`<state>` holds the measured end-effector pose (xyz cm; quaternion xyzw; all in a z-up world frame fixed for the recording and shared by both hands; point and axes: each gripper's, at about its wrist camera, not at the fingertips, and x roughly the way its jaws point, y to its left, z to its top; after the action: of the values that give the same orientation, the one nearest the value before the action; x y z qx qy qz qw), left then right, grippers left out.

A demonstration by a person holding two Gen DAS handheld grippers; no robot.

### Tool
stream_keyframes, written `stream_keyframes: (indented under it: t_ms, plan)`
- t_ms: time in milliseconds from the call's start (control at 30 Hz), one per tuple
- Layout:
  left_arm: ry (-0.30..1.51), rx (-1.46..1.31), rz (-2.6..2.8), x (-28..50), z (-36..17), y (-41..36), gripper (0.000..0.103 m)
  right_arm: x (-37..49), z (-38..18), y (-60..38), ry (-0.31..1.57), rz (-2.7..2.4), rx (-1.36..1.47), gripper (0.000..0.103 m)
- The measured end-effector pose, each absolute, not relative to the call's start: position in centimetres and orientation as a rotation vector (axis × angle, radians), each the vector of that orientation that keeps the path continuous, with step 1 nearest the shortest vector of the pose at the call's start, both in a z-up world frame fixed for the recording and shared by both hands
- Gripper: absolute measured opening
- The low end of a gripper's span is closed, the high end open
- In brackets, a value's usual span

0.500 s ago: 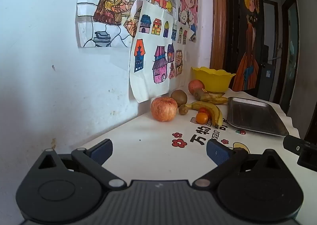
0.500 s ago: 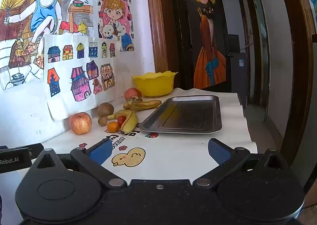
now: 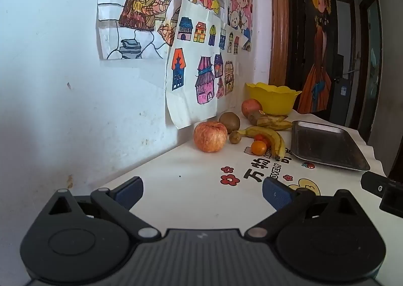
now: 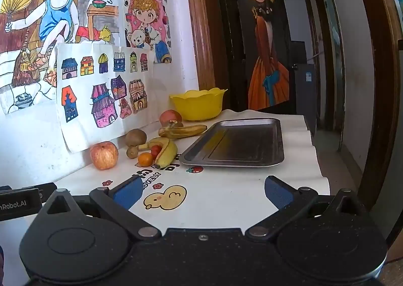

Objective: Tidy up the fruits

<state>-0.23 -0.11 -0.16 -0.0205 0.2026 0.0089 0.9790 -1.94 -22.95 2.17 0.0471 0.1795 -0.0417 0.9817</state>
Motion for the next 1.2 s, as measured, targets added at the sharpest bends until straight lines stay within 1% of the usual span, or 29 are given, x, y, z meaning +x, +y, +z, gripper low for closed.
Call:
stream_keyframes:
  t_ms: [333,433,1200]
  plan:
    - [0.415,-0.034,0.020,-0.08,0.02,-0.25,0.103,-1.77,2.75,-23.16,0.365,-0.083,0.101,0.102]
    - [0.416,-0.033,0.021,-0.01,-0.03,-0.29,0.103,-2.05,2.09,-23.08,0.367,-0.080,0.099,0.102]
    - [0.422,-0.034,0.020,0.13,-0.36,-0.35,0.103,-1.87,2.24,-23.07,0.378,-0.078,0.109,0.102]
